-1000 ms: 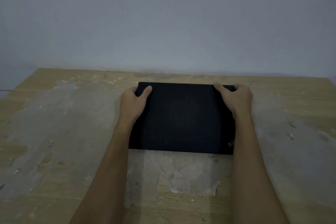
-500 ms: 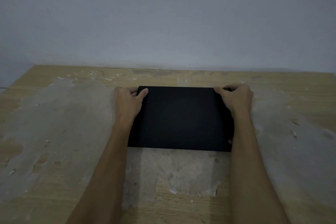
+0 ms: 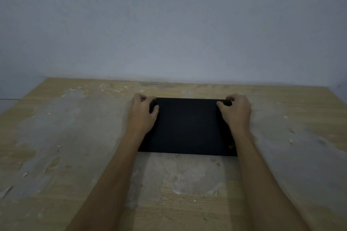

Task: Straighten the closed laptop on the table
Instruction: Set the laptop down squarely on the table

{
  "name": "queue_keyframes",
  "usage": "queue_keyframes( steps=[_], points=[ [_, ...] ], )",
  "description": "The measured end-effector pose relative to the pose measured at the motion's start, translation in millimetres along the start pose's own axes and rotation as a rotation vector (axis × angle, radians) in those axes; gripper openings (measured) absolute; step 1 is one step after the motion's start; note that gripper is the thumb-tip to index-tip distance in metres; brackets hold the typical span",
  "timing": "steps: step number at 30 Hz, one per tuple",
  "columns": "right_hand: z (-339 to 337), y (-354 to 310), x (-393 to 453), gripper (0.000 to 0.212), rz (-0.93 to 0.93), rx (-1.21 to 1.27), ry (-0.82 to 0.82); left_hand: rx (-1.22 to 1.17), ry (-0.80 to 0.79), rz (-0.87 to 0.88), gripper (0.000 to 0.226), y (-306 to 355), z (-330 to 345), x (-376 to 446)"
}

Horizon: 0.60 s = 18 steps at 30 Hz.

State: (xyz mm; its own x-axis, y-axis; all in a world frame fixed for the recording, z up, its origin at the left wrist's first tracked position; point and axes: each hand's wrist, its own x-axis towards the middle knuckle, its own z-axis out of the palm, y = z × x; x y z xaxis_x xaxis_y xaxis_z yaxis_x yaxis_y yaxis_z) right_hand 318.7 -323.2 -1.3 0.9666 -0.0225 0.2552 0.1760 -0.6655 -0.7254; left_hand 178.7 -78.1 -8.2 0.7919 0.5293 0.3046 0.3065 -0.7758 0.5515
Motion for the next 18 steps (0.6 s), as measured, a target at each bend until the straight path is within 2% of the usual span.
queue_keyframes(
  steps=[3,7,9,15,18],
  points=[
    [-2.8,4.2,-22.4,0.034,-0.157,-0.099,-0.063,0.119,-0.112,0.168,0.045,3.5,-1.2,-20.9],
    [-5.8,-1.2,-51.6,0.047,-0.331,-0.198,-0.226,0.278,-0.369,0.240,0.093,7.7,-9.9,-42.3],
    [-8.9,-4.5,-66.7,0.059,-0.378,-0.271,-0.292,0.320,-0.475,0.286,0.107,11.4,-11.9,-53.5],
    [-21.1,-6.3,-97.6,0.095,-0.573,-0.356,-0.570,0.315,-0.529,0.415,0.106,10.1,-15.1,-65.4],
    [-23.6,-4.1,-99.8,0.103,-0.618,-0.373,-0.598,0.308,-0.527,0.465,0.104,6.7,-15.1,-61.7]
  ],
)
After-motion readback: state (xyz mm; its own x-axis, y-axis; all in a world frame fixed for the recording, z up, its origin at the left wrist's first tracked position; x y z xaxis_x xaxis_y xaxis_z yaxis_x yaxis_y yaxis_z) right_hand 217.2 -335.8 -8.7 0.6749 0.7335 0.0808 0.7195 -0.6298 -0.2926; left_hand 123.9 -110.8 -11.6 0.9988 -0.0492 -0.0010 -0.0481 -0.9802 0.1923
